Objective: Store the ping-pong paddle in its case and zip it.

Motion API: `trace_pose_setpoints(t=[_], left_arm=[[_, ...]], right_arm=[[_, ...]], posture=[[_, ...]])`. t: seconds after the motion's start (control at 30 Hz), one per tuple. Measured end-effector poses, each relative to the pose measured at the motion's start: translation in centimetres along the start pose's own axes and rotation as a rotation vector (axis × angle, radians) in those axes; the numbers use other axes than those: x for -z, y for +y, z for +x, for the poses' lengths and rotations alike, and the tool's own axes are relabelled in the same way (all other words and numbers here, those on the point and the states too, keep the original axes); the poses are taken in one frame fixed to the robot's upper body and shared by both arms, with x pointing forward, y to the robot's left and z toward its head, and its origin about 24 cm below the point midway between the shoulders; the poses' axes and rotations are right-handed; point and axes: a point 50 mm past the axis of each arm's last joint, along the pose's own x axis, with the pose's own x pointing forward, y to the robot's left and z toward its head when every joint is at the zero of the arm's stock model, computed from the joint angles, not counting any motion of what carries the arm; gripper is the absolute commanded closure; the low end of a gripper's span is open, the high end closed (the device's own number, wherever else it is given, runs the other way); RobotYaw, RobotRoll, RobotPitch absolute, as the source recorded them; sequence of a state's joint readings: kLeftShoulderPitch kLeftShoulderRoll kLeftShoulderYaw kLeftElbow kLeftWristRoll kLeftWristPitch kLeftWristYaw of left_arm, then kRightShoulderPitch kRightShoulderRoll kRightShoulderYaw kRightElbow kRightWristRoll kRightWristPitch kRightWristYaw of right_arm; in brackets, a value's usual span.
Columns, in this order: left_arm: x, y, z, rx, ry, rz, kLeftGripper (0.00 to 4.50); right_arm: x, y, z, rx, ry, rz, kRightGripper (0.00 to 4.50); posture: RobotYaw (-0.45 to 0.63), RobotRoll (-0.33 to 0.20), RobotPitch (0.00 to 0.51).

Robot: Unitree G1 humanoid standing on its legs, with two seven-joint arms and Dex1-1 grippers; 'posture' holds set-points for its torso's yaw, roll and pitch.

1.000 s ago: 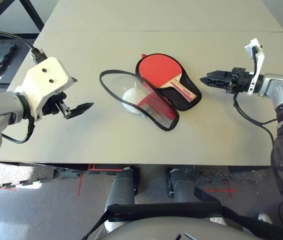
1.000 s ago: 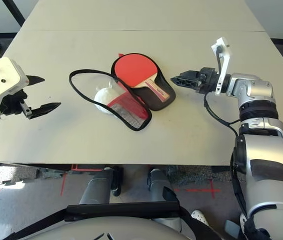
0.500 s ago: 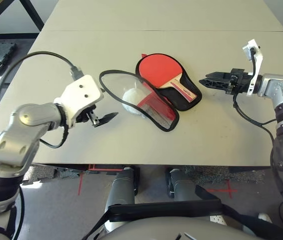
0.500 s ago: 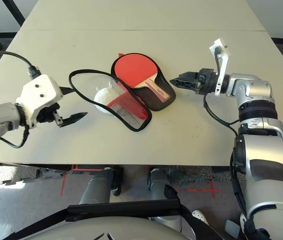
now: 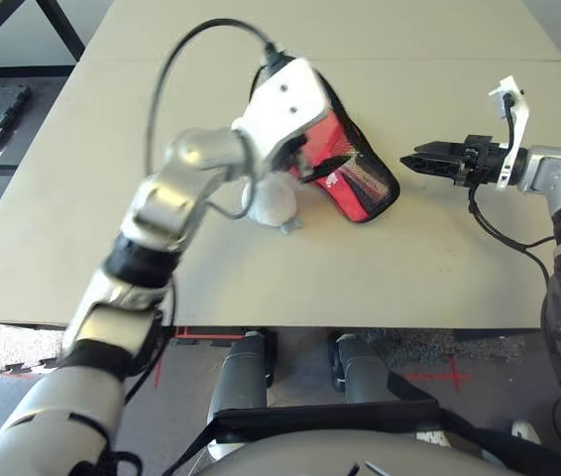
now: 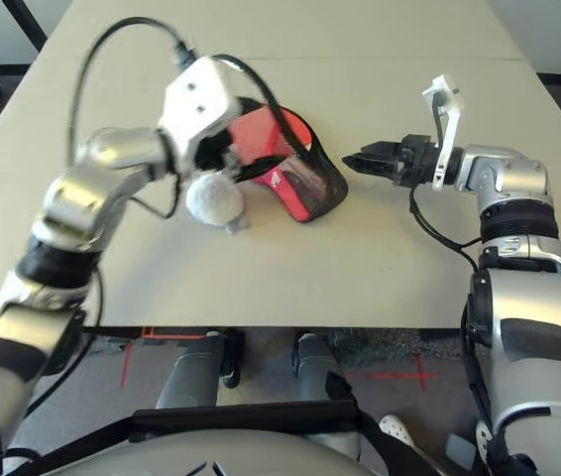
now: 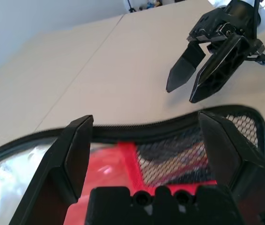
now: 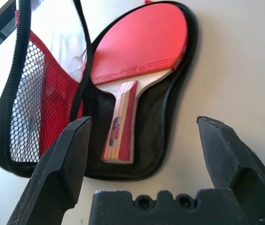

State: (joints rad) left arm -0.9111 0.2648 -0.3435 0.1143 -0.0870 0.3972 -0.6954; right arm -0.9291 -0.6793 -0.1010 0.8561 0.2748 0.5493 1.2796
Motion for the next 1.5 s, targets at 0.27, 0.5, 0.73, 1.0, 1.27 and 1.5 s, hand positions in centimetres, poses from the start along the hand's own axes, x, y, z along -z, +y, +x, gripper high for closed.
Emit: trace_pose_setpoints(t=[0.27,0.5,0.73,1.0,1.27,1.5], left_arm=[[2.8,0.2,-0.7,-0.042,0.057,-0.022,0.00],[4.4,0.5,-2.0,-0.073,0.117,-0.013,0.00],[3.6,1.9,-4.4,-0.112,0.137,0.042,0.00],[2.6,2.5,-8.8,-0.110,0.189,0.080,0.00],[2.4,2.0,-10.9,-0.094,0.248,0.080,0.00],[2.0,2.1,-11.5,-0.108,0.263,0.072,0.00]], right_arm=[[-1.0,-0.5,-2.5,0.048,-0.033,-0.010,0.03],[-1.0,-0.6,-2.9,0.057,-0.032,-0.007,0.03],[-0.8,-0.4,-2.0,0.037,-0.026,0.006,0.03],[0.8,-0.5,1.1,0.035,0.042,0.086,0.03],[1.7,-0.3,3.7,0.054,0.075,0.164,0.03],[2.4,0.1,5.4,0.059,0.098,0.200,0.03]], posture=[[0.12,0.000,0.207],[0.12,0.000,0.204],[0.13,0.000,0.202],[0.16,0.000,0.206],[0.19,0.000,0.213],[0.20,0.000,0.218]])
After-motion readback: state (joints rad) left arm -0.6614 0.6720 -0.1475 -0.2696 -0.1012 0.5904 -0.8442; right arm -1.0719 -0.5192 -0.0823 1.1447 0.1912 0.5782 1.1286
